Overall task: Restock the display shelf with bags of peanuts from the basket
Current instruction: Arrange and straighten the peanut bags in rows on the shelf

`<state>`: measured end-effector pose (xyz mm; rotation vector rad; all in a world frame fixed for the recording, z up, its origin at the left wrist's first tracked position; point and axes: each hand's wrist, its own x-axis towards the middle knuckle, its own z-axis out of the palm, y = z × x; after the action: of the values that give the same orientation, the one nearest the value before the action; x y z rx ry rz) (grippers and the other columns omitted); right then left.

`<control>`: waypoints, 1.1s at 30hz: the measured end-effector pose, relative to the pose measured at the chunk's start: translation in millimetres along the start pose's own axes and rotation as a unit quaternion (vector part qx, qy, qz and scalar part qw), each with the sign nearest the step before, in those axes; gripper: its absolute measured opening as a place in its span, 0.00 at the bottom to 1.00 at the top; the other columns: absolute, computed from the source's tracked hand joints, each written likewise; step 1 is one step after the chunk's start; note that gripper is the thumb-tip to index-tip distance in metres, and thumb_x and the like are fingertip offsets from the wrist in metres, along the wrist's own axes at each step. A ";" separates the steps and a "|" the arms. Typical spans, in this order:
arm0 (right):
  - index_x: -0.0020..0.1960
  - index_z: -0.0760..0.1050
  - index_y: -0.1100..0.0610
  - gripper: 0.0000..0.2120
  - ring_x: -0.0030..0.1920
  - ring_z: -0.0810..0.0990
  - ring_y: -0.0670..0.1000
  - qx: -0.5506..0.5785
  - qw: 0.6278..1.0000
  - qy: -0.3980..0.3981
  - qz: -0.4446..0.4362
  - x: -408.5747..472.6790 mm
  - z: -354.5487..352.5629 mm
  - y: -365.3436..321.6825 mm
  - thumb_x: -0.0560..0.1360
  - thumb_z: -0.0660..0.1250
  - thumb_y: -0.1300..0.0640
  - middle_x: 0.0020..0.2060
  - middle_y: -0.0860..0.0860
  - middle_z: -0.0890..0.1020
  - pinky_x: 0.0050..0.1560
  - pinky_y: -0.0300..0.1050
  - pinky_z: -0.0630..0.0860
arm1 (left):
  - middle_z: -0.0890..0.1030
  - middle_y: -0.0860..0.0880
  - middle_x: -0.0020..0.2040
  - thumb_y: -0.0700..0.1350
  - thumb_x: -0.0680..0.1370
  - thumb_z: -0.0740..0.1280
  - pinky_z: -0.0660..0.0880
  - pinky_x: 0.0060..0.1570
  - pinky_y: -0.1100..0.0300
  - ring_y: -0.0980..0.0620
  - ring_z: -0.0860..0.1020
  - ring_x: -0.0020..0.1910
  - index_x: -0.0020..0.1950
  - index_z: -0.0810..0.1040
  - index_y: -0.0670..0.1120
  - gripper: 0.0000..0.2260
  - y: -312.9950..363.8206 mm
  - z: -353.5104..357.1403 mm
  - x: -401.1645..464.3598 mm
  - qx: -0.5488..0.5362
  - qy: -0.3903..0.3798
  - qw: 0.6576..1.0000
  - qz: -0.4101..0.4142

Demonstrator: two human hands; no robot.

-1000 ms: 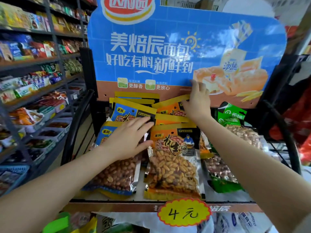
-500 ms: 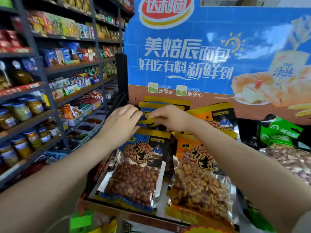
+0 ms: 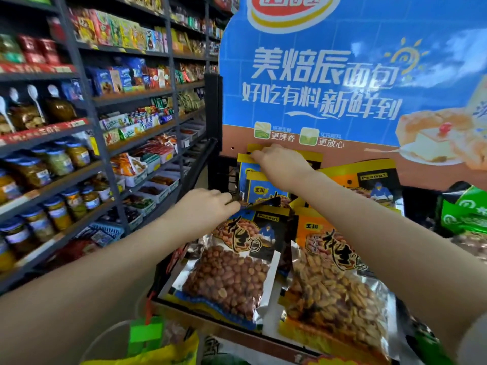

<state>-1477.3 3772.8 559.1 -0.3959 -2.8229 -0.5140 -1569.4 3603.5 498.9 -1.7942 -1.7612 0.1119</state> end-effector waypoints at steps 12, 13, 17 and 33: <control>0.55 0.76 0.56 0.11 0.59 0.71 0.56 -0.198 0.956 0.005 -0.219 27.1 -23.9 -16.5 0.76 0.60 0.58 0.53 0.52 0.79 0.58 0.51 0.67 | 0.77 0.49 0.30 0.35 0.57 0.75 0.68 0.21 0.64 0.48 0.76 0.26 0.38 0.79 0.45 0.13 -2.4 2.3 -4.8 -0.022 0.049 0.999 -0.002; 0.51 0.77 0.57 0.08 0.57 0.73 0.56 -0.096 0.979 -0.022 -0.179 25.7 -31.5 -11.8 0.75 0.63 0.57 0.51 0.53 0.80 0.54 0.49 0.70 | 0.78 0.49 0.31 0.36 0.61 0.73 0.71 0.21 0.63 0.48 0.77 0.27 0.39 0.80 0.45 0.10 -4.3 4.6 -5.8 -0.041 0.062 0.997 -0.016; 0.46 0.76 0.55 0.06 0.49 0.80 0.57 0.178 0.971 -0.159 -0.026 13.6 -44.4 17.4 0.72 0.70 0.54 0.50 0.56 0.83 0.45 0.42 0.71 | 0.81 0.50 0.36 0.48 0.76 0.60 0.75 0.30 0.60 0.49 0.80 0.36 0.43 0.81 0.46 0.11 -3.5 2.3 -3.0 -0.209 0.102 0.965 -0.125; 0.28 0.64 0.52 0.19 0.30 0.69 0.51 0.220 0.964 -0.098 0.111 -18.4 -18.3 24.8 0.74 0.67 0.49 0.26 0.50 0.69 0.31 0.45 0.63 | 0.75 0.51 0.47 0.48 0.72 0.71 0.66 0.37 0.64 0.53 0.73 0.46 0.52 0.75 0.46 0.12 14.5 -2.9 12.1 -0.566 0.045 0.712 -0.414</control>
<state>-1449.1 3784.2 578.1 -0.6867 -2.9093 0.2110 -1554.0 3614.8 498.6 -1.3023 -2.6013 -1.7157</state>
